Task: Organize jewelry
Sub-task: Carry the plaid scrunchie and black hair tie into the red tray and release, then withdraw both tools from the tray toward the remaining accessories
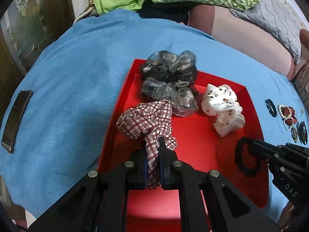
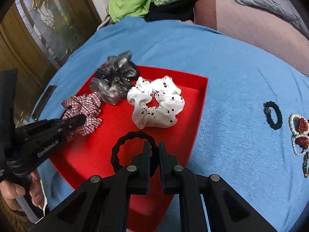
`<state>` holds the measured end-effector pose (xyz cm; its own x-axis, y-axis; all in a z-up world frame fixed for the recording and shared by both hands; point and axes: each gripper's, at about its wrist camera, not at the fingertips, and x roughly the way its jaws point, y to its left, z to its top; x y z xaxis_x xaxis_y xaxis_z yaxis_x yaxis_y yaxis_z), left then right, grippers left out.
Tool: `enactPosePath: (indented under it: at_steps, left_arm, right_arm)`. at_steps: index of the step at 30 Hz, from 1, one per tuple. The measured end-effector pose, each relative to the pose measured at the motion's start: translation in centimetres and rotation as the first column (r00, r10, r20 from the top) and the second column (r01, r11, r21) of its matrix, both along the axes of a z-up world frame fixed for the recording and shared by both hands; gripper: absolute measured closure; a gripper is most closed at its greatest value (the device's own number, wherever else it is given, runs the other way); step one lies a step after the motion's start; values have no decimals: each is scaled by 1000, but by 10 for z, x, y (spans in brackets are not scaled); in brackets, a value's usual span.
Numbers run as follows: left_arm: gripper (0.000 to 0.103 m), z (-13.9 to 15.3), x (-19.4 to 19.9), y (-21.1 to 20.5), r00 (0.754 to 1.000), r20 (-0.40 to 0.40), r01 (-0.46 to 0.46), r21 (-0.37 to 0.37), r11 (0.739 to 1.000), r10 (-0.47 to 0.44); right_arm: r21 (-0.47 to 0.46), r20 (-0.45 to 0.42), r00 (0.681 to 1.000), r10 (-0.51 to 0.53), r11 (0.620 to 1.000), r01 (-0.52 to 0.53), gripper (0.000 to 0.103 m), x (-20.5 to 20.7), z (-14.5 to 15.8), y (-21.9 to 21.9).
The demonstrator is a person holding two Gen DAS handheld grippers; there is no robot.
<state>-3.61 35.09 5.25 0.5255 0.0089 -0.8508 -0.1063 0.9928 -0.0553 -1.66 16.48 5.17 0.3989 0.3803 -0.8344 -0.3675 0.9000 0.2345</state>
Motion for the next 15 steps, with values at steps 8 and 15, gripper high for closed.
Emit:
enactPosePath:
  at_steps: [8, 15]
  left_arm:
    - [79, 10, -9, 5, 999, 36, -16, -34, 999, 17]
    - [64, 40, -33, 1, 994, 103, -31, -5, 1000, 32]
  right_arm:
    - [-30, 19, 1000, 11, 1000, -10, 91, -2, -2, 4]
    - [-19, 69, 998, 12, 1000, -11, 67, -16, 17, 0]
